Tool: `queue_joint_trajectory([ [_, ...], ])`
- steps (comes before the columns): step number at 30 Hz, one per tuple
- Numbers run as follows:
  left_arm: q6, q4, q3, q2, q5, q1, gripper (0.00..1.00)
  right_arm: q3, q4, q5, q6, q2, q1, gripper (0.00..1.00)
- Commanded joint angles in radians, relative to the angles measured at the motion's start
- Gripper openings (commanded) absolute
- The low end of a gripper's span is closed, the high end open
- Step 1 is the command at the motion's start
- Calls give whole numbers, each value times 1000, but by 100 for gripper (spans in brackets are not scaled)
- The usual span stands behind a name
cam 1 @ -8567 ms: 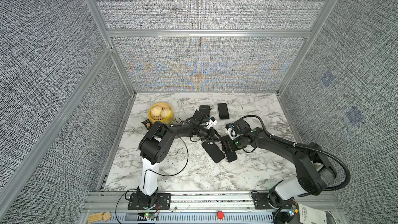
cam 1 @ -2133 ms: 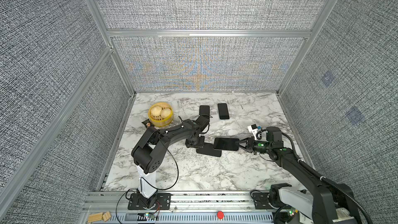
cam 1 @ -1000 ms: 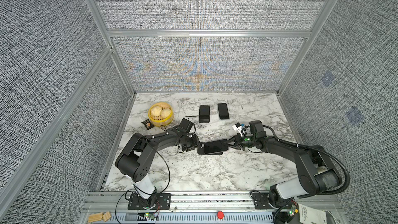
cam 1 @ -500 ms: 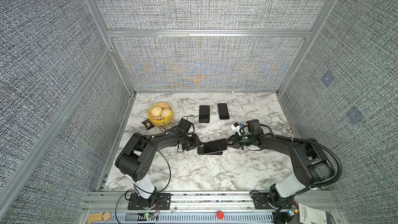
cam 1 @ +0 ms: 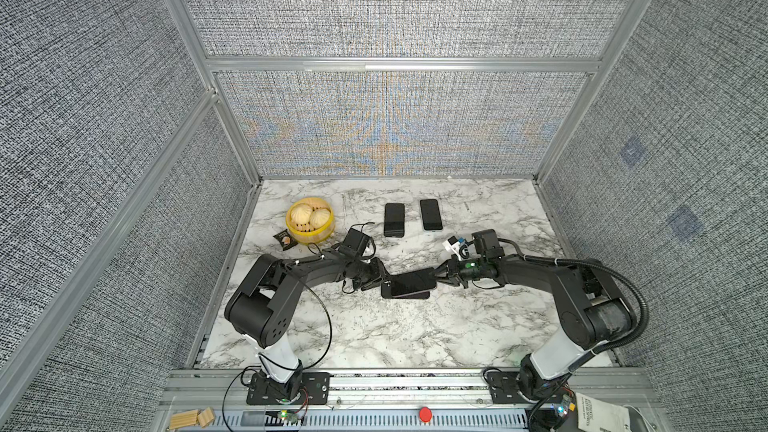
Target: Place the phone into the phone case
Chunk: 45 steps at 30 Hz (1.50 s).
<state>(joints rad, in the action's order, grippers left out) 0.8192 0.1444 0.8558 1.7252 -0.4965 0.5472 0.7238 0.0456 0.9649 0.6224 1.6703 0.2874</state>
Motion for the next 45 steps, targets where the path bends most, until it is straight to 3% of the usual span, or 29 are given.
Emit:
queue_joint_trajectory([
  [1, -3, -9, -1, 4, -1, -1, 47, 5, -19, -12, -19, 17, 7, 0],
  [25, 13, -32, -46, -24, -2, -2, 44, 21, 46, -40, 4, 121, 45, 1],
  [45, 47, -93, -119, -43, -31, -1, 44, 41, -82, -157, -59, 120, 80, 11],
])
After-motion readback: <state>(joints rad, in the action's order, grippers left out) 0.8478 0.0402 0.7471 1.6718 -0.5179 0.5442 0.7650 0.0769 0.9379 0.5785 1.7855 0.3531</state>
